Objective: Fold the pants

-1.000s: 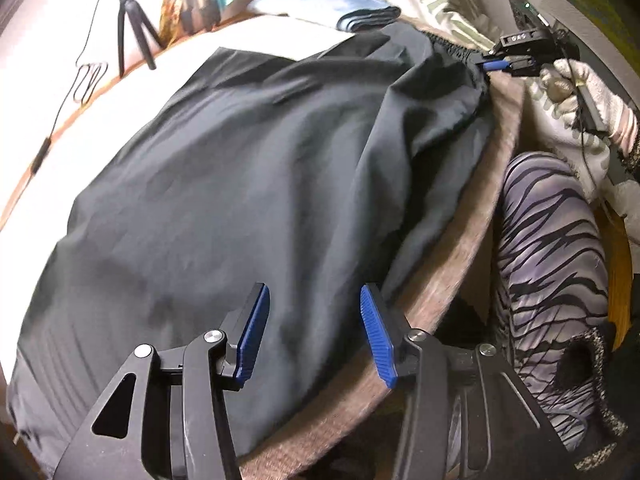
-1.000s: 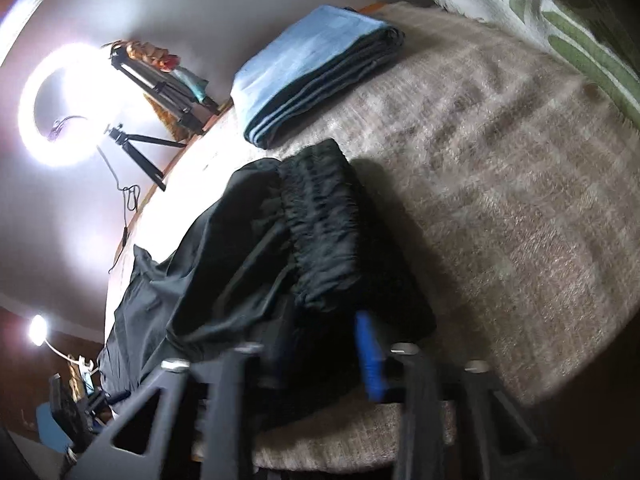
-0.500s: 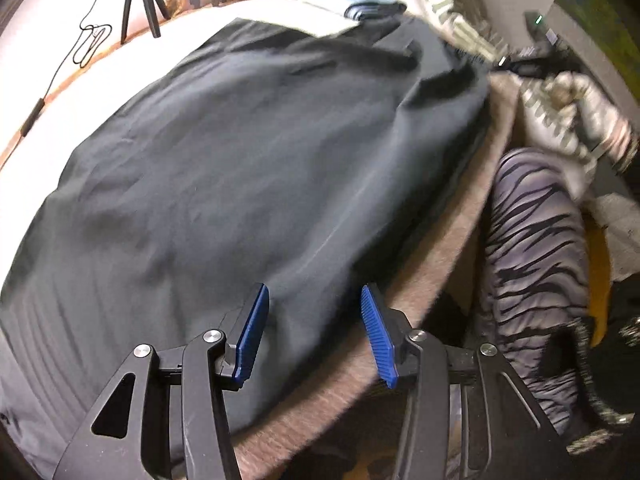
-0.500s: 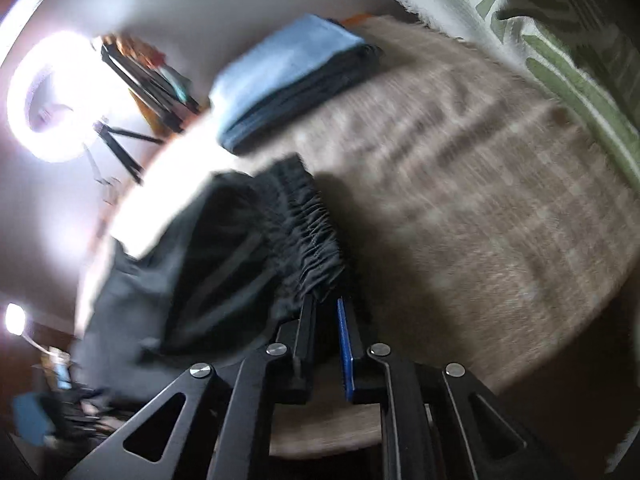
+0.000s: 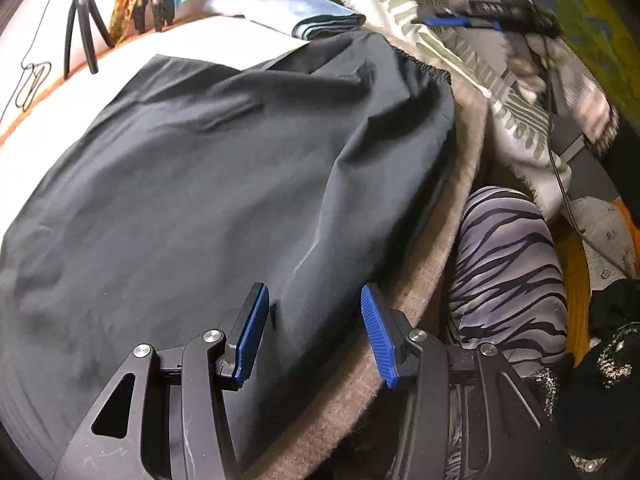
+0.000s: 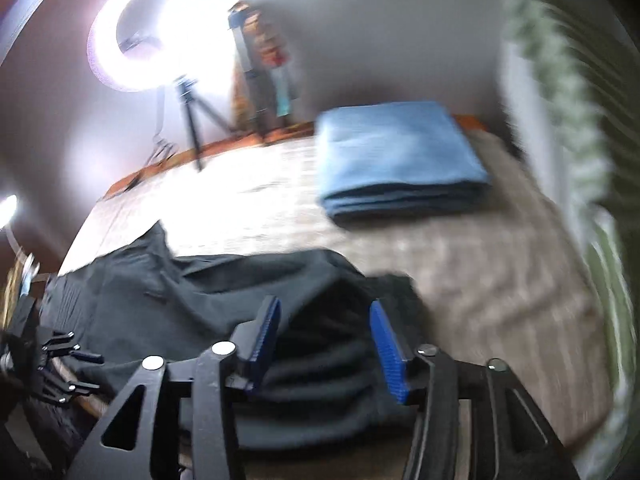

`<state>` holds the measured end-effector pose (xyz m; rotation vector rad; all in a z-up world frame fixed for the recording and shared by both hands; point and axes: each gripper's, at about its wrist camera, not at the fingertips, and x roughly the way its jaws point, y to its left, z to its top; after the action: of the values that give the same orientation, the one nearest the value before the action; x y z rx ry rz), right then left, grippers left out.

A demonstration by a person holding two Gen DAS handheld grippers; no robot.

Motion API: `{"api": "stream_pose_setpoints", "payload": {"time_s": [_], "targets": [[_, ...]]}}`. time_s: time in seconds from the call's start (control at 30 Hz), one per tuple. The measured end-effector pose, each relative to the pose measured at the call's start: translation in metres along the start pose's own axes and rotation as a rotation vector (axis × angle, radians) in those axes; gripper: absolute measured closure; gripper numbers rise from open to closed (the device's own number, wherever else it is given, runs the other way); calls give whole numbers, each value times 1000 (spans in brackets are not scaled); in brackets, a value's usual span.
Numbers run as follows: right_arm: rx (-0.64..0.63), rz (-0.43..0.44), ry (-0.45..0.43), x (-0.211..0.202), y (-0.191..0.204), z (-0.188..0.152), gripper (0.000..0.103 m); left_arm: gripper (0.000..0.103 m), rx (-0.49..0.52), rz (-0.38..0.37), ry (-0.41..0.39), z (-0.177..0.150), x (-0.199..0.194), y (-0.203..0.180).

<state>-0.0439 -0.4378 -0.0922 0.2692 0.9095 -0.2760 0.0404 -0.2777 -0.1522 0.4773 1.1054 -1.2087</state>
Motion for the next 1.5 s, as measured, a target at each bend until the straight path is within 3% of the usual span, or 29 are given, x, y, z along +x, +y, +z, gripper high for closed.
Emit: {"api": "stream_pose_setpoints", "payload": {"time_s": [0.23,0.43,0.47,0.5,0.57,0.63,0.7,0.8,0.87,0.93,0.97,1.0,1.07,1.13,1.17,1.23,1.33,1.5], "targets": [[-175,153,142,83,0,53,44,57,-90,74,-14,-22,-22,35],[-300,200,293,145,16,49,43,57,-278,144,-28,-49,-42,86],[-322,197,308,150,19,44,47,57,-299,157,-29,-53,-45,92],[-339,209,325,154,22,37,69,57,-312,171,-28,-56,-46,96],[-350,230,340,154,26,27,99,57,-334,188,-23,-63,-48,105],[-369,195,309,146,36,20,103,57,-340,188,-26,-68,-48,108],[-380,177,263,127,41,18,103,57,-333,188,-27,-67,-48,107],[-204,119,215,117,11,32,103,57,-317,188,-31,-66,-47,108],[-176,58,224,121,3,35,103,57,-327,181,-38,-67,-49,110],[-219,17,230,122,14,37,94,57,-343,182,-46,-70,-53,113],[-224,6,219,119,18,38,73,57,-348,186,-48,-71,-55,115],[-228,3,190,115,23,41,63,57,-357,195,-52,-73,-60,118],[-247,4,138,107,37,51,63,57,-398,196,-87,-79,-77,128],[-247,54,114,102,52,59,63,57,-466,196,-153,-79,-106,143],[-248,80,113,103,55,63,57,57,-486,207,-182,-80,-120,149],[-258,137,106,106,76,69,50,57,-528,250,-256,-83,-160,165],[-254,214,114,122,103,75,49,57,-591,306,-346,-93,-214,188],[-269,270,153,152,139,76,46,57,-717,437,-441,-138,-302,232]]}}
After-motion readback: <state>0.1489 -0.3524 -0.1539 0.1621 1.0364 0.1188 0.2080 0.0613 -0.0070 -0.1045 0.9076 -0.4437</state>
